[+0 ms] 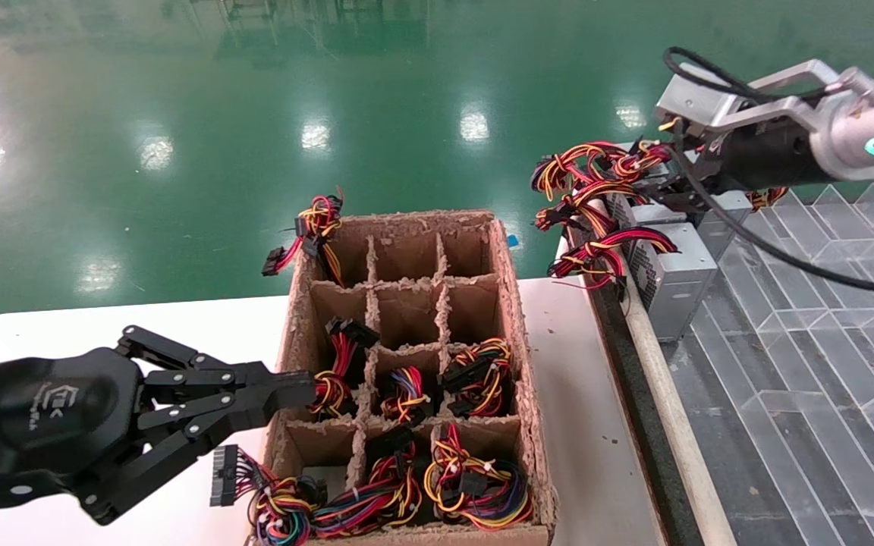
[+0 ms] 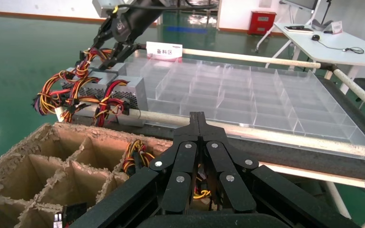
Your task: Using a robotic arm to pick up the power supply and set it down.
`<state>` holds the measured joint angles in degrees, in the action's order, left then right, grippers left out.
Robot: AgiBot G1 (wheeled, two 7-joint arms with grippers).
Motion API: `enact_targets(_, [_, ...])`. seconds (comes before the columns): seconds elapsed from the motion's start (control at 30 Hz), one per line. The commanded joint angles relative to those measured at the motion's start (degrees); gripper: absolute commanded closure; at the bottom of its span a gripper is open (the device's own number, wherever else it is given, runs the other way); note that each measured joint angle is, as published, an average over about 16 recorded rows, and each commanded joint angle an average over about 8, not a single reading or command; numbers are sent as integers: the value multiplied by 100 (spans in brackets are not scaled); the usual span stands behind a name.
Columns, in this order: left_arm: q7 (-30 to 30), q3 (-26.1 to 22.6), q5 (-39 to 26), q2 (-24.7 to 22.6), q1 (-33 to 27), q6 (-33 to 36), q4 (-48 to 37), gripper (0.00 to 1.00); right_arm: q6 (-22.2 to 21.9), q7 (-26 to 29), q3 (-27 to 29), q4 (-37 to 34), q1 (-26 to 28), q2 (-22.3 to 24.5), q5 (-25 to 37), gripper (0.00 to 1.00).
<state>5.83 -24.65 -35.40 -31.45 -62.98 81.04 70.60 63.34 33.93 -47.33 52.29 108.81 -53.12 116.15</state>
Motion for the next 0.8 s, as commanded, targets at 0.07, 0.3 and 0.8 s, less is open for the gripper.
enact_targets(0.07, [0,0,0,0,0,0,0,100,178,-50,11,24,112,22,-79,0])
enact_targets(0.3, [0,0,0,0,0,0,0,100,313,24,308,571,208,230,-638,0])
enact_targets(0.8, [0,0,0,0,0,0,0,100,-70,-219,1171,1707,-679,841,-2234,0])
